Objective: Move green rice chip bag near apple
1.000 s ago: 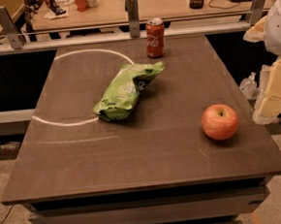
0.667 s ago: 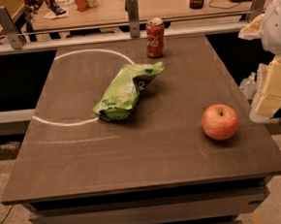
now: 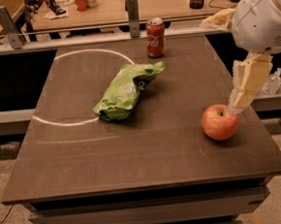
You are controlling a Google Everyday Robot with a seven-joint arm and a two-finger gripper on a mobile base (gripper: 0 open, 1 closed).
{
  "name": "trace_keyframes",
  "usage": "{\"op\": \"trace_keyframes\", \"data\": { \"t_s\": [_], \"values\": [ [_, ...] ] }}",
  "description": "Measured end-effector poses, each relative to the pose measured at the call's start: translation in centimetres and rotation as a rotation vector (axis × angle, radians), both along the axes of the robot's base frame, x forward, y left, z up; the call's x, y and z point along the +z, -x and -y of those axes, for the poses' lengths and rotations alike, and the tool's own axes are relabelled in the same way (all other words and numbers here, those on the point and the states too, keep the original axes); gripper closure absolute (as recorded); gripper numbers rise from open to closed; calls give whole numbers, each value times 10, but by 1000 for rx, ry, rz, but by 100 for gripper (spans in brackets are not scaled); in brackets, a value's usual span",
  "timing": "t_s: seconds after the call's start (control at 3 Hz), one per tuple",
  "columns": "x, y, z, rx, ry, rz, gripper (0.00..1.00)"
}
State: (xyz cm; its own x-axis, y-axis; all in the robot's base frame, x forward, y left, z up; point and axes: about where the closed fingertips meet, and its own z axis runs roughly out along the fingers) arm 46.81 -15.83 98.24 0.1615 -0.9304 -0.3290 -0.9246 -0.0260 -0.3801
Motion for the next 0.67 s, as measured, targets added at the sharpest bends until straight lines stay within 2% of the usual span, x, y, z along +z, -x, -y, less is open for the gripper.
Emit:
{"op": "trace_keyframes", "data": {
  "t_s": [0.33,0.67],
  "values": [
    [-12,-12,-29,192,-7,72,0],
    [-28,-27,-52,344,-3,149,0]
  ]
}}
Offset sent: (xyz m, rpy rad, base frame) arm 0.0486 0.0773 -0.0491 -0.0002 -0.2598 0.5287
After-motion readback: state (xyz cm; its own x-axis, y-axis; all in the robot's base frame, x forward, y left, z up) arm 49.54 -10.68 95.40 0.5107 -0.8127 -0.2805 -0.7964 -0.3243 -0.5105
